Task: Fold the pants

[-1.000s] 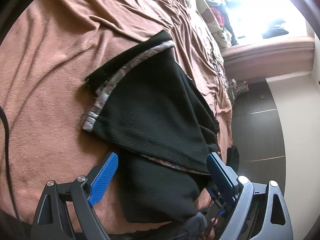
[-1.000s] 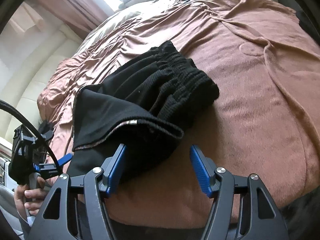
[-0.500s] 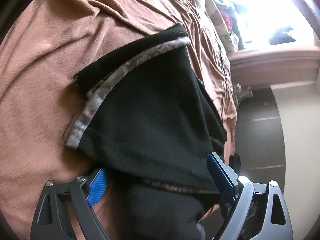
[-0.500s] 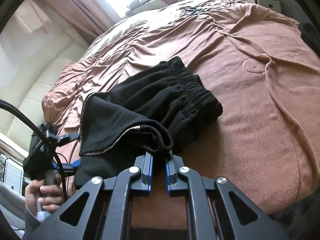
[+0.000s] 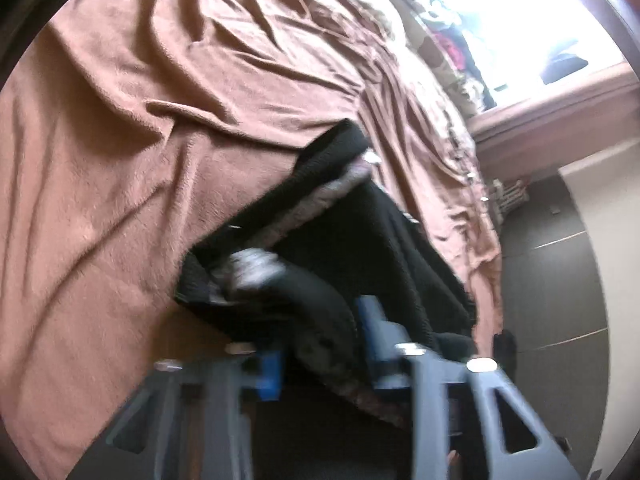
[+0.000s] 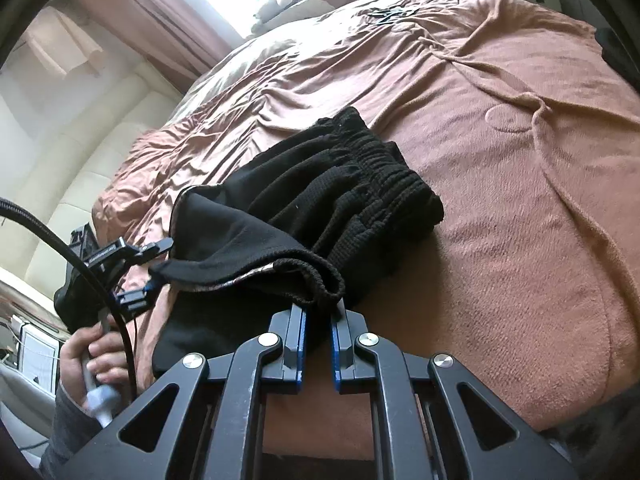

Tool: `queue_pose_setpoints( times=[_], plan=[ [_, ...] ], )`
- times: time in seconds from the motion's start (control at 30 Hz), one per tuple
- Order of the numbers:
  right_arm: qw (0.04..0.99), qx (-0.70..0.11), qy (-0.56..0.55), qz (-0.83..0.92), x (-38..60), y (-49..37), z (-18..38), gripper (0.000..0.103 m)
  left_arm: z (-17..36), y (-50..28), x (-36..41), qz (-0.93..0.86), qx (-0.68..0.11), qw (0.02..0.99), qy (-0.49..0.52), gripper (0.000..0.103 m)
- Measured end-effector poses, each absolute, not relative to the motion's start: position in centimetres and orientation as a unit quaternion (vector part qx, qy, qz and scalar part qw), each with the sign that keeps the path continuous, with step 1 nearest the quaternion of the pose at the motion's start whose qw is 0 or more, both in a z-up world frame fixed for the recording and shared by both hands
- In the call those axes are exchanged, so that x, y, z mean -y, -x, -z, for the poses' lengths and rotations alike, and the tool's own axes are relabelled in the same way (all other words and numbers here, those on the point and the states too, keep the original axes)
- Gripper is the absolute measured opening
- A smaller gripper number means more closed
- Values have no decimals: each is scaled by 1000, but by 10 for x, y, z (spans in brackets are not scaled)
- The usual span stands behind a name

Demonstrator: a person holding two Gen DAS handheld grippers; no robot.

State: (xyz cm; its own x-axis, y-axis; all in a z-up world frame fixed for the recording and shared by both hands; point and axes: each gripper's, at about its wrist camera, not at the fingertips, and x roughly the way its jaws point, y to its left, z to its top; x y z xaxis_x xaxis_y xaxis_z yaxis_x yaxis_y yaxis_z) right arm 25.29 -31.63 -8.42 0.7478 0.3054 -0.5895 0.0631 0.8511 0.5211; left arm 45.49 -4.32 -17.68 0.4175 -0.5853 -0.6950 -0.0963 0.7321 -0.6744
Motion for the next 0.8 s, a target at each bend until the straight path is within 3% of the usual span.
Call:
queue_pose_setpoints(
  times=[0.03, 0.13, 0.5, 0.8],
  plan=[
    [896, -348, -266, -67, 317, -253, 85, 6, 175, -457, 43, 160, -516, 773, 333, 11],
    [896, -347, -267, -71, 320, -251, 86, 6, 157, -460, 48, 175, -498, 784, 327, 7],
    [889, -348, -286, -79, 327, -253, 94, 6, 90, -491, 83, 228, -463, 803, 296, 6],
    [886, -344, -300, -88, 330, -253, 101, 6, 65, -521, 126, 260, -462, 809, 253, 6]
  ],
)
